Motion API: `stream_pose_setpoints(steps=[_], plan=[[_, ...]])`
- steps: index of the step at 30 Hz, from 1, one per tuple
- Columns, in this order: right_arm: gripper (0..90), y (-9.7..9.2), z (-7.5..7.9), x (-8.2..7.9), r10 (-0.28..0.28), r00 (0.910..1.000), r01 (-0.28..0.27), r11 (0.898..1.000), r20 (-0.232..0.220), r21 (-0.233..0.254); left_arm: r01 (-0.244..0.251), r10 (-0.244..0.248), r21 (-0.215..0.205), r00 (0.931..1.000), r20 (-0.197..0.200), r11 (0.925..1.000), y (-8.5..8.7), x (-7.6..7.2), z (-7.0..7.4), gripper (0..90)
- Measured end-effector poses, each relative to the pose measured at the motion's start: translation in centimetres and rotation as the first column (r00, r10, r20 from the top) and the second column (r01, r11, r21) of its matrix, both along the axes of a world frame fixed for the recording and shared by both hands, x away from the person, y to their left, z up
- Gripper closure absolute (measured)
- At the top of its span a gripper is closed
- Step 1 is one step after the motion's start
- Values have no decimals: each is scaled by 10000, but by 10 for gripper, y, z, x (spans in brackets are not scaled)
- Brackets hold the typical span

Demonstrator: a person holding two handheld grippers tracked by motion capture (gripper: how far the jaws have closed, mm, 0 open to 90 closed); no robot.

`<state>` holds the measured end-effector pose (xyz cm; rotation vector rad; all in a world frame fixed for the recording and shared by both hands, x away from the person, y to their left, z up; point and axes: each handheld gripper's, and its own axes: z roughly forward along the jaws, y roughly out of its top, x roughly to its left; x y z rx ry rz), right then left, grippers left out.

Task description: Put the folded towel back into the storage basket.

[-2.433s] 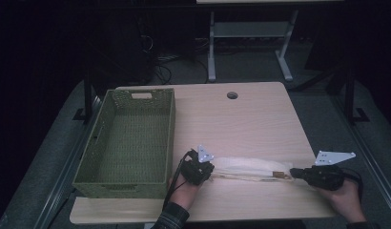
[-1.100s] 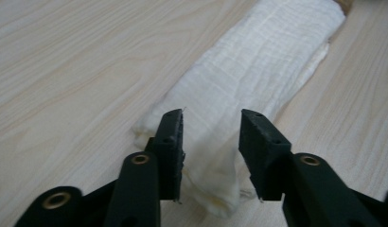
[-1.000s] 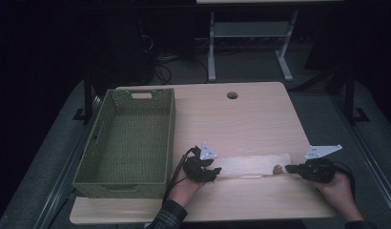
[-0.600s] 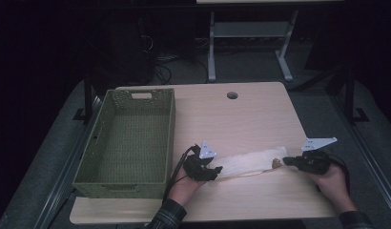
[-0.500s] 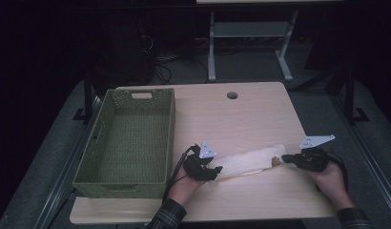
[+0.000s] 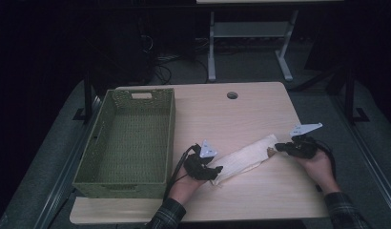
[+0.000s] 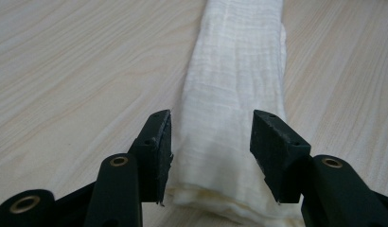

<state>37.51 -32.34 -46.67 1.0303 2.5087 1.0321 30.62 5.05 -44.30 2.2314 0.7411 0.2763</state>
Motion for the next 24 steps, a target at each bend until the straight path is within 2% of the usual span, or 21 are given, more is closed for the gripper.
stream_pose_setpoints(steps=[10, 12, 13, 17, 20, 21, 24], plan=[[898, 8, -3, 30, -69, 10000, 71, 9989, -48, 460, -12, 11, -51, 10000, -73, 10000, 1, 2, -2, 489], [897, 12, -2, 34, 21, 10000, -21, 9996, -9, 281, -60, 60, -139, 10000, -54, 9999, 0, 3, -2, 504], [870, 15, -1, 34, 52, 10000, -53, 9998, 50, 186, -57, 56, -141, 10000, -63, 9999, 0, 4, -2, 527], [666, 13, 5, 26, 67, 9995, -80, 9991, 320, 422, -164, 162, -213, 9998, -95, 9996, -2, 11, -4, 638], [584, 8, 12, 18, 152, 9994, -183, 9950, 323, 978, -406, 406, 5, 9992, -23, 9992, -4, 15, -7, 749], [572, 7, 14, 14, 131, 9990, -173, 9950, 434, 987, -479, 479, 19, 9988, -40, 9988, -5, 16, -7, 797], [535, 5, 17, 8, 188, 9980, -243, 9955, 601, 919, -646, 645, 487, 9979, 36, 9967, -6, 21, -9, 857]])
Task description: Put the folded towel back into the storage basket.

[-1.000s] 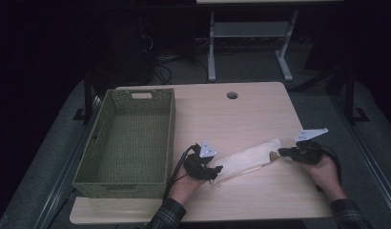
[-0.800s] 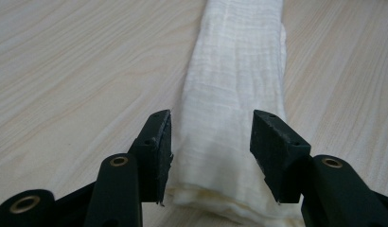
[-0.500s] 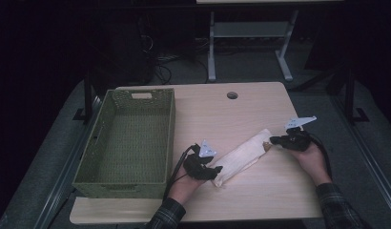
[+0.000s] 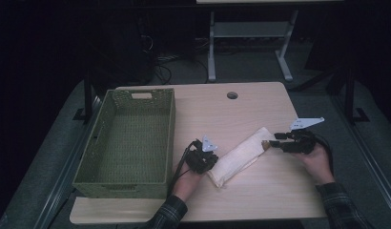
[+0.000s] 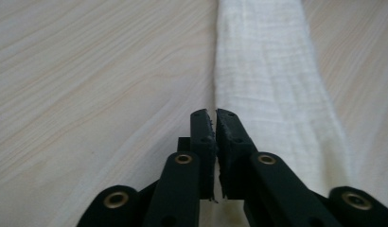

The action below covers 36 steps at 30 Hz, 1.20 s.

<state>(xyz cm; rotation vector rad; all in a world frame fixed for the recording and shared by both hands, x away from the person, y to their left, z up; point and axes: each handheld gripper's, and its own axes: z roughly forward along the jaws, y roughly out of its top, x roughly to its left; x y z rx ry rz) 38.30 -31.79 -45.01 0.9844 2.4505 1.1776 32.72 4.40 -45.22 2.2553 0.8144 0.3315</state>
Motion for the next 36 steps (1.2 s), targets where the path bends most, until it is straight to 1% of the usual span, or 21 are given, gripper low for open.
stream_pose_setpoints(steps=[2, 4, 7, 9, 10, 11, 14, 16, 18, 19, 21, 23, 26, 28, 29, 30, 32, 33, 34, 35, 36], plan=[[515, 1, 0, -2, -50, 10000, 50, 10000, -1, -6, -2, 10, 358, 9997, -231, 9994, -1, 3, -4, 873], [484, 2, 0, -3, -103, 9999, 103, 9999, 24, -16, 60, -34, 508, 9986, -523, 9987, -2, 3, -9, 881], [466, 3, -1, -2, -127, 9999, 128, 9999, 110, -92, 209, -182, 398, 9974, -691, 9990, -2, 2, -9, 886], [464, 3, -1, -1, -97, 9999, 98, 9999, 139, -97, 493, -470, 274, 9957, -793, 9984, -3, -1, -9, 886], [463, 3, -1, -1, -91, 9998, 93, 9999, 199, -87, 686, -654, 337, 9941, -870, 9971, -3, -2, -8, 886], [457, 2, -1, -1, -125, 9997, 126, 9999, 214, -60, 728, -703, 253, 9936, -883, 9970, -4, -4, -8, 886], [444, 1, -1, -1, -157, 9997, 159, 9999, 207, -56, 1159, -1137, 152, 9880, -1040, 9931, -8, -9, -9, 886], [437, 2, -2, -2, -146, 9996, 149, 9998, 221, -97, 1502, -1479, 134, 9831, -1079, 9886, -13, -12, -8, 885], [435, 3, -2, -2, -130, 9996, 134, 9998, 258, -148, 2043, -2025, 63, 9735, -1061, 9789, -19, -18, -8, 879], [433, 3, -1, -2, -124, 9995, 128, 9998, 299, -146, 2213, -2193, 73, 9701, -1041, 9752, -21, -19, -8, 877], [428, 3, -2, -1, -124, 9994, 128, 9998, 310, -120, 2369, -2359, -47, 9652, -1128, 9715, -25, -23, -9, 878], [425, 3, -2, -1, -100, 9993, 104, 9999, 348, -131, 2620, -2609, -70, 9581, -1180, 9651, -29, -26, -9, 878], [421, 3, -3, -1, -88, 9993, 95, 9998, 352, -187, 2995, -2997, -206, 9463, -1212, 9539, -39, -31, -10, 878], [416, 4, -3, -1, -121, 9994, 127, 9998, 324, -166, 3304, -3300, -162, 9372, -1128, 9437, -45, -34, -10, 878], [414, 4, -3, -1, -113, 9994, 118, 9998, 322, -149, 3315, -3323, -267, 9361, -1150, 9431, -48, -36, -11, 878], [414, 4, -3, -1, -114, 9995, 117, 9999, 304, -116, 3391, -3410, -362, 9328, -1167, 9401, -51, -38, -11, 878], [414, 4, -2, -2, -68, 9994, 72, 9999, 347, -116, 3710, -3715, -261, 9216, -1124, 9283, -56, -42, -11, 878], [414, 4, -2, -2, -61, 9992, 66, 9999, 389, -116, 3801, -3806, -264, 9181, -1101, 9246, -59, -44, -12, 878], [414, 4, -2, -2, -46, 9993, 51, 9999, 381, -109, 3826, -3843, -373, 9167, -1094, 9232, -62, -47, -12, 878], [414, 4, -2, -2, -32, 9993, 36, 9999, 368, -100, 3948, -3965, -369, 9117, -1074, 9180, -65, -48, -12, 876], [414, 4, -2, -2, -43, 9994, 46, 9999, 347, -89, 3956, -3983, -461, 9113, -1044, 9173, -67, -50, -13, 872]])
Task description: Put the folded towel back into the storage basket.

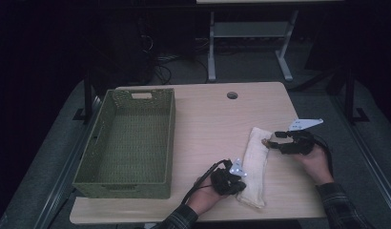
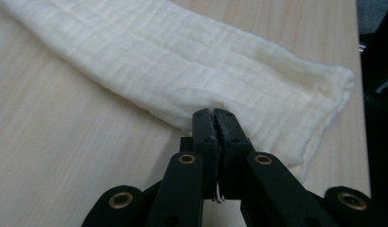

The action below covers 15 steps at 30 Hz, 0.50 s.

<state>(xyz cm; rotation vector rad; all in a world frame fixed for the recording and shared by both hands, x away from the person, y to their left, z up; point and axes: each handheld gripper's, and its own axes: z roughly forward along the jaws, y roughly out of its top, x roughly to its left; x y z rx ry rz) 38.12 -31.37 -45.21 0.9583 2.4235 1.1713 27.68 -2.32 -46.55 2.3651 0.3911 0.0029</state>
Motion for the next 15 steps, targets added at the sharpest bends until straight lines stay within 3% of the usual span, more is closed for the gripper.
stream_pose_setpoints(steps=[7, 9, 15], plan=[[413, 2, -2, 1, 86, 10000, -86, 10000, 36, -11, 482, -482, -174, 9988, -17, 9987, -12, -5, 0, 819], [414, 1, -2, 0, 80, 10000, -80, 10000, -24, 49, 448, -448, -332, 9990, 17, 9984, -10, -3, 3, 763], [413, 1, -1, 0, 89, 9999, -89, 9999, 50, 49, 1043, -1017, -677, 9940, 405, 9922, -8, 13, 19, 527]])
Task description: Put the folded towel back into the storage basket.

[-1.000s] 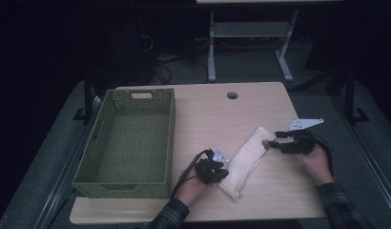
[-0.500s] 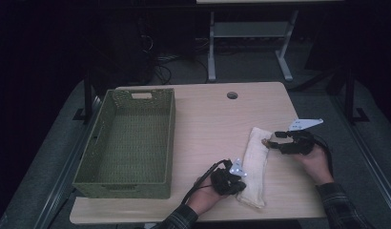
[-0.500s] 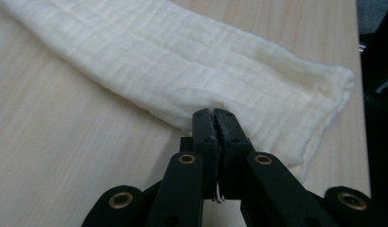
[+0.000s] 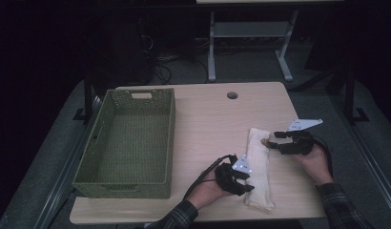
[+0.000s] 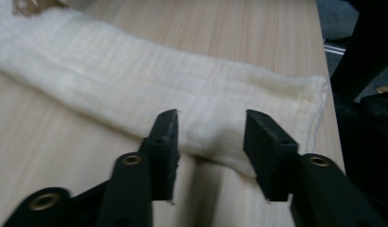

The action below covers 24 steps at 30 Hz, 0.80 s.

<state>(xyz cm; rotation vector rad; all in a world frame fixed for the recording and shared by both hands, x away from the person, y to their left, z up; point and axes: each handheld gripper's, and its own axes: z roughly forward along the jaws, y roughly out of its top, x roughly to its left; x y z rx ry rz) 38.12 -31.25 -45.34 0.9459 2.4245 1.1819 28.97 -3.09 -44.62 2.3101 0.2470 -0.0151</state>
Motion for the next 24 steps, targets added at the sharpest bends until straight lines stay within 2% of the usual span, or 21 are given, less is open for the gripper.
stream_pose_setpoints(steps=[1, 4, 14, 20, 22, 24], plan=[[413, 0, 0, 0, -18, 10000, 18, 10000, 14, -12, 246, -247, -98, 9997, -56, 9996, -2, 3, 1, 485], [413, 0, -1, 0, 6, 10000, -6, 10000, -8, -10, 802, -804, 108, 9966, 158, 9967, -10, 9, 0, 389], [412, -1, -2, 0, 0, 10000, 0, 10000, -69, -70, 1417, -1436, 435, 9887, 434, 9889, -32, 23, -10, 214], [413, -1, -2, 0, -20, 9999, 20, 10000, -125, -46, 1727, -1760, 944, 9840, 283, 9804, -40, 28, -21, 198], [417, 0, -2, 0, -58, 9998, 57, 10000, -204, -55, 1713, -1738, 820, 9845, 242, 9818, -40, 28, -23, 179], [420, -1, -3, 1, -7, 9998, 6, 10000, -175, -57, 1715, -1757, 881, 9836, 420, 9812, -40, 27, -23, 186]])
